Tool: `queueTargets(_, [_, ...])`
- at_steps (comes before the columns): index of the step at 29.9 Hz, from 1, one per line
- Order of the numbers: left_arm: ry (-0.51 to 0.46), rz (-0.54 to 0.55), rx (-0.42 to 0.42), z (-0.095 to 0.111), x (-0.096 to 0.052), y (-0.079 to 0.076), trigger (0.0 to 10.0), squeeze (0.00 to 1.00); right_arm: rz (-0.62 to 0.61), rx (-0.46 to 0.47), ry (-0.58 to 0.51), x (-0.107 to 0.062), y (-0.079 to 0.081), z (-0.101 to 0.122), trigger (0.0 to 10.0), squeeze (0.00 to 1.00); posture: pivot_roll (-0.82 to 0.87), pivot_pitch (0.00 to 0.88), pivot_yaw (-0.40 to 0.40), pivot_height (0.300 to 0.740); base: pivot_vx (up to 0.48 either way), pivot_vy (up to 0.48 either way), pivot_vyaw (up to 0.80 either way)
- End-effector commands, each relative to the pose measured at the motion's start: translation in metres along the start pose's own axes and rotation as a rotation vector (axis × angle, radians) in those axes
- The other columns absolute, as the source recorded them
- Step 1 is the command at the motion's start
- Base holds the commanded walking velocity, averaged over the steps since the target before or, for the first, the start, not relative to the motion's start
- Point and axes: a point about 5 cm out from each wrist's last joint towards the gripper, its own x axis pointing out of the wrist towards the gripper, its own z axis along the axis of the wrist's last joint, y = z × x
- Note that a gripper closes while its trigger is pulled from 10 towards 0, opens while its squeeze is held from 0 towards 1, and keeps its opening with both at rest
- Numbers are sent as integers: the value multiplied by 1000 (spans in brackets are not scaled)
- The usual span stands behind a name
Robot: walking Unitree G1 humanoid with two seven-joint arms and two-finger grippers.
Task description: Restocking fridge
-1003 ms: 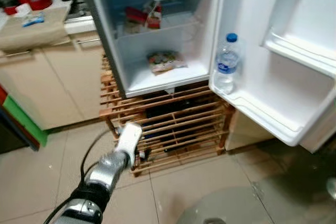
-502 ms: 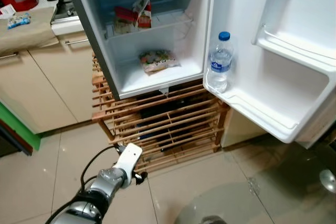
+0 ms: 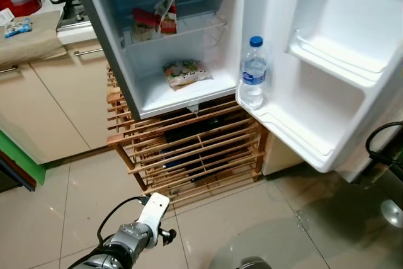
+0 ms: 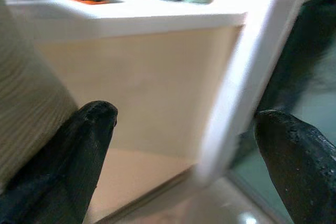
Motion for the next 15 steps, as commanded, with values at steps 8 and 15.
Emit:
queueTargets(8, [189,-120,119,-47,-2,-9,10000,0,721,237,-22,-35,119,44,10000,1000,-352,0,134,740,0,0,0])
queueTargets(15, [226,-150,134,-62,-2,-20,10000,0,809,376,-50,-39,132,56,10000,1000,-319,0,126,740,0,0,0])
